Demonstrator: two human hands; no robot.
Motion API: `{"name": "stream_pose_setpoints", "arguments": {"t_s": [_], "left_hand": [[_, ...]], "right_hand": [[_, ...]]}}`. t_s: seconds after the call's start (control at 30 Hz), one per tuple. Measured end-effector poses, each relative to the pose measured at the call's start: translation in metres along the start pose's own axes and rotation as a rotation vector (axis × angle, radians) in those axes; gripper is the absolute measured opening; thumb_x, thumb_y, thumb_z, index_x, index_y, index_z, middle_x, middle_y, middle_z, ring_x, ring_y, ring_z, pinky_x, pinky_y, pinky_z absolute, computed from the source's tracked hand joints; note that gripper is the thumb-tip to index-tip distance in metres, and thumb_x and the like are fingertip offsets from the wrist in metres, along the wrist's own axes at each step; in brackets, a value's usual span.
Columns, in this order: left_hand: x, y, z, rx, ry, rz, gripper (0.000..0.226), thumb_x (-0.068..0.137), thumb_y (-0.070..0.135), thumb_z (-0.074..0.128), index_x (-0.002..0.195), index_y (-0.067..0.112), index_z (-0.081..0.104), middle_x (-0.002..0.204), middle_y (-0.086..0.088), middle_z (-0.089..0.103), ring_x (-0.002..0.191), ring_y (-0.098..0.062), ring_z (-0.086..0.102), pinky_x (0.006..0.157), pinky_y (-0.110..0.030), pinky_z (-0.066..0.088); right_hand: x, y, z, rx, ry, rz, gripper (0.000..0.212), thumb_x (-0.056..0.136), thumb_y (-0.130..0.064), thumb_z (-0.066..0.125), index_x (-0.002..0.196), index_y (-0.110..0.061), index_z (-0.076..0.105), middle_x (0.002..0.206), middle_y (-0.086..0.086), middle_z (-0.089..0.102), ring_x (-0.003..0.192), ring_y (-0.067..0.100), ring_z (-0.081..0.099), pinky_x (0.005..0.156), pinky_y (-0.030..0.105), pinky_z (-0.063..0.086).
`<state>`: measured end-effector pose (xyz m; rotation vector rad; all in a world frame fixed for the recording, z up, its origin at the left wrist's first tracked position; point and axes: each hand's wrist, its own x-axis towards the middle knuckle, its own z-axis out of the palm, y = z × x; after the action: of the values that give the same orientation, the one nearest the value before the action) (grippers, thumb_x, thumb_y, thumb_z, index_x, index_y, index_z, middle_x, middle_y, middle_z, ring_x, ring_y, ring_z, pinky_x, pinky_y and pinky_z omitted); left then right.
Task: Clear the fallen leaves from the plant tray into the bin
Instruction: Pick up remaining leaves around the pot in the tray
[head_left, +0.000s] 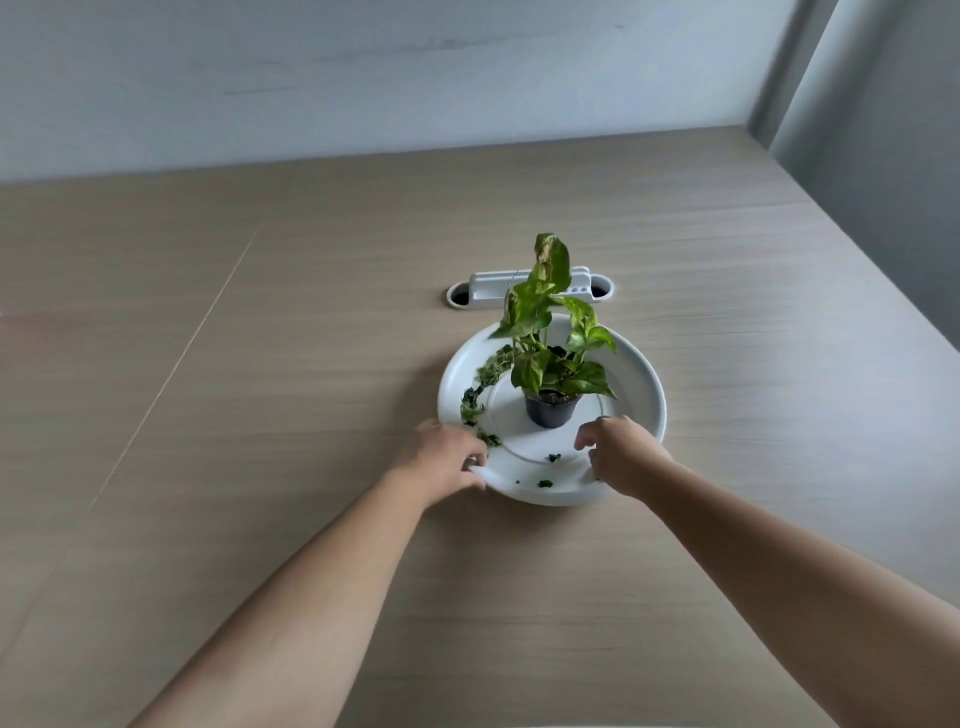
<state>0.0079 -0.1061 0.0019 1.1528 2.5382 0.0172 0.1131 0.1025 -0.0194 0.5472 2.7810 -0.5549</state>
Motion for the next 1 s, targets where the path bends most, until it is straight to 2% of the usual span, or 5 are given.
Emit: {"name": "stream_pose_setpoints", "arguments": {"t_s": [0.17, 0.37, 0.6, 0.77, 1.0], "left_hand": [[-0.012, 0.044, 0.028, 0.039, 0.093, 0.046, 0.040, 0.080, 0.054, 0.062, 0.104, 0.022, 0.066, 0.106, 0.002, 0.065, 0.103, -0.019, 0.057, 0.096, -0.031, 0.041], [-0.007, 0.032, 0.013, -0.091, -0.049, -0.026, 0.055, 0.065, 0.058, 0.074, 0.109, 0.027, 0.063, 0.115, 0.005, 0.061, 0.108, -0.018, 0.058, 0.095, -0.032, 0.046], [-0.006, 0.000, 0.013, -0.280, -0.060, -0.161, 0.036, 0.057, 0.041, 0.086, 0.085, 0.023, 0.072, 0.083, 0.012, 0.062, 0.084, -0.011, 0.058, 0.072, -0.022, 0.044], [-0.001, 0.004, 0.019, -0.390, -0.029, -0.232, 0.040, 0.057, 0.050, 0.084, 0.082, 0.022, 0.071, 0.084, 0.010, 0.065, 0.082, -0.011, 0.060, 0.074, -0.024, 0.046], [0.015, 0.028, 0.020, -0.259, -0.036, -0.184, 0.043, 0.069, 0.051, 0.073, 0.102, 0.026, 0.062, 0.113, 0.001, 0.060, 0.103, -0.020, 0.060, 0.086, -0.032, 0.050]], "right_hand": [[0.000, 0.017, -0.012, -0.029, 0.043, 0.033, 0.042, 0.083, 0.001, 0.042, 0.109, -0.021, 0.067, 0.112, 0.005, 0.066, 0.096, 0.027, 0.063, 0.076, 0.033, 0.055], [-0.001, 0.022, -0.012, -0.030, 0.045, -0.016, 0.037, 0.085, -0.008, 0.046, 0.110, -0.026, 0.067, 0.115, 0.002, 0.065, 0.099, 0.026, 0.062, 0.079, 0.034, 0.053], [0.010, 0.007, 0.006, -0.061, -0.083, -0.169, 0.041, 0.087, -0.002, 0.047, 0.121, -0.019, 0.062, 0.130, 0.001, 0.059, 0.119, 0.023, 0.054, 0.101, 0.035, 0.046], [0.013, 0.014, 0.001, -0.156, -0.103, -0.185, 0.047, 0.077, 0.009, 0.042, 0.107, -0.014, 0.069, 0.117, 0.005, 0.065, 0.109, 0.026, 0.059, 0.095, 0.038, 0.050], [0.016, 0.017, -0.013, -0.259, -0.006, -0.126, 0.033, 0.085, -0.007, 0.046, 0.111, -0.017, 0.064, 0.113, 0.005, 0.062, 0.101, 0.030, 0.061, 0.080, 0.040, 0.055]]}}
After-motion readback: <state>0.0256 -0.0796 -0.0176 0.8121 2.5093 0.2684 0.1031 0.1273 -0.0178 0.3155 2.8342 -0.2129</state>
